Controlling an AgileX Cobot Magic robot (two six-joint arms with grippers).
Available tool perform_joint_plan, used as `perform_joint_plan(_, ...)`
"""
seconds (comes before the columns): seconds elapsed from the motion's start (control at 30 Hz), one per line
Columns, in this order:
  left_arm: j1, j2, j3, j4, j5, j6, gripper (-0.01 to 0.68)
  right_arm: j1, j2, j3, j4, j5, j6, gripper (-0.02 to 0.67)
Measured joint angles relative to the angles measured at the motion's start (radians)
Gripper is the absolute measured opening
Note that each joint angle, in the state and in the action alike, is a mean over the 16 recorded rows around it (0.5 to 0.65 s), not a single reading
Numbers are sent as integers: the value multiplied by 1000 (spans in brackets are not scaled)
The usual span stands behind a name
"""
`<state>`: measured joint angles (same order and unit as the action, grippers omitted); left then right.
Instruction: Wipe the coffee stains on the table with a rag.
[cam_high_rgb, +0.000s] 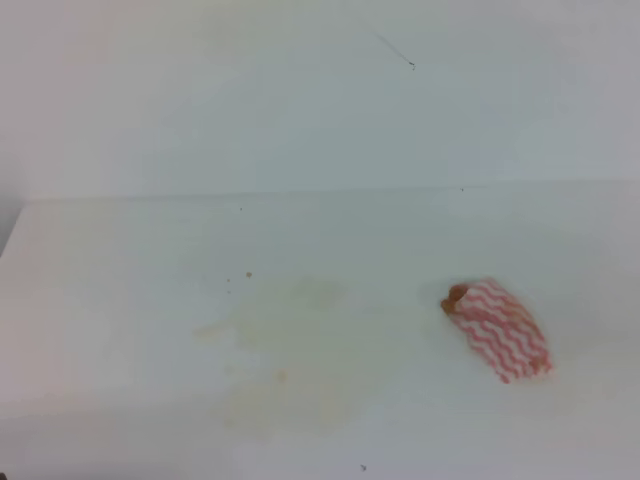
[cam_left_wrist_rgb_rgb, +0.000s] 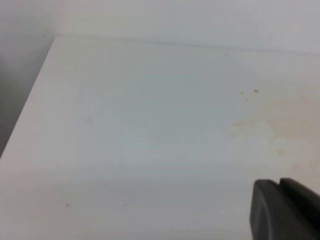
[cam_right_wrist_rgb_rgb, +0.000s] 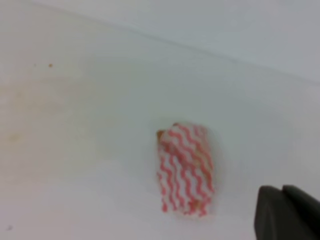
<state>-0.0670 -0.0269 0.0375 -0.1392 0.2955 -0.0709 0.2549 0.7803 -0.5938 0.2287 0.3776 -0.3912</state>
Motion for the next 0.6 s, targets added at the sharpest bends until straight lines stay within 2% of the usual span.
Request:
perform_joint_plan(0.23, 0, 0, 0, 0, 0, 0, 1, 0, -174, 260, -16, -116, 4, 4)
perform_joint_plan(0.6, 0, 0, 0, 0, 0, 0, 1, -21, -338, 442, -27, -101, 2, 3)
